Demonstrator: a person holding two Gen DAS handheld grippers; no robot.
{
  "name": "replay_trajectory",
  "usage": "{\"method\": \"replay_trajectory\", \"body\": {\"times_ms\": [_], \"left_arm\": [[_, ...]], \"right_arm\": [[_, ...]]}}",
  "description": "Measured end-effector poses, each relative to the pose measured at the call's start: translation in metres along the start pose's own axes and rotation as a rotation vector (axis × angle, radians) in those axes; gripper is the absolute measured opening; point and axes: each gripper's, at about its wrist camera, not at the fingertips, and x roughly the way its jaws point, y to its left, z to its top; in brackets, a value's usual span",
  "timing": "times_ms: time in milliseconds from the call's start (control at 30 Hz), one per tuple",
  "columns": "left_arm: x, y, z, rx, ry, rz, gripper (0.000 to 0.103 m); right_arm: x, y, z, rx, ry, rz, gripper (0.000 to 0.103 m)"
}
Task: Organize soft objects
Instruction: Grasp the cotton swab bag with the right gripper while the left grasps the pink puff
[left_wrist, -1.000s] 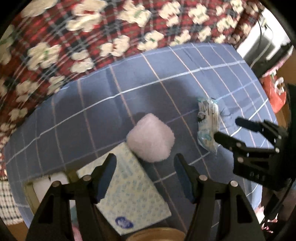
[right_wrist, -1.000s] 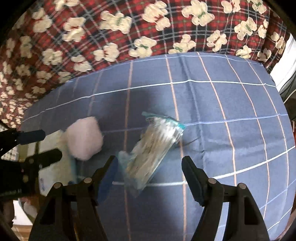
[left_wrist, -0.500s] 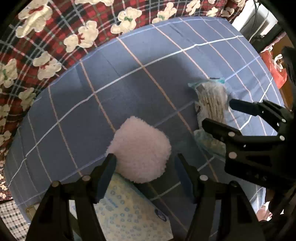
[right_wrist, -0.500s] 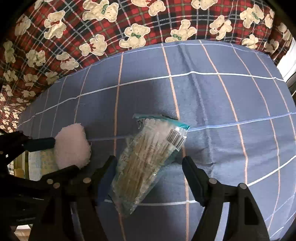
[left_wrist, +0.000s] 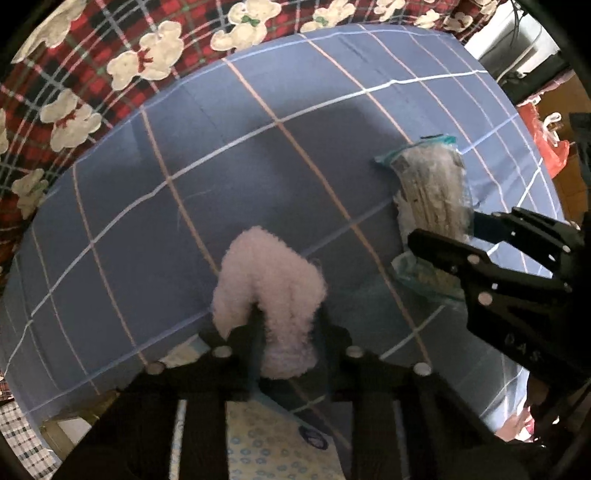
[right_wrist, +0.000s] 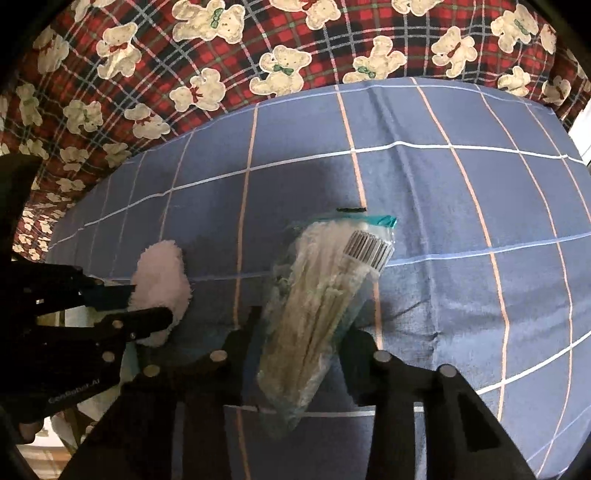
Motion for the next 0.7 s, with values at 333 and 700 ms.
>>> {"method": "replay_trajectory", "body": {"times_ms": [333, 700], "left_arm": [[-0.028, -0.004, -0.008, -0.029, -0.031, -0.076, 0.013], [-0.059, -0.015, -0.043, -0.048, -0.100, -0.079, 0.013]], "right_arm": [[-0.023, -0.018, -0.020, 0.039, -0.028, 0.003, 0.034], [-0.064, -0.022, -0.044, -0.013, -0.104, 0.026, 0.034]]}}
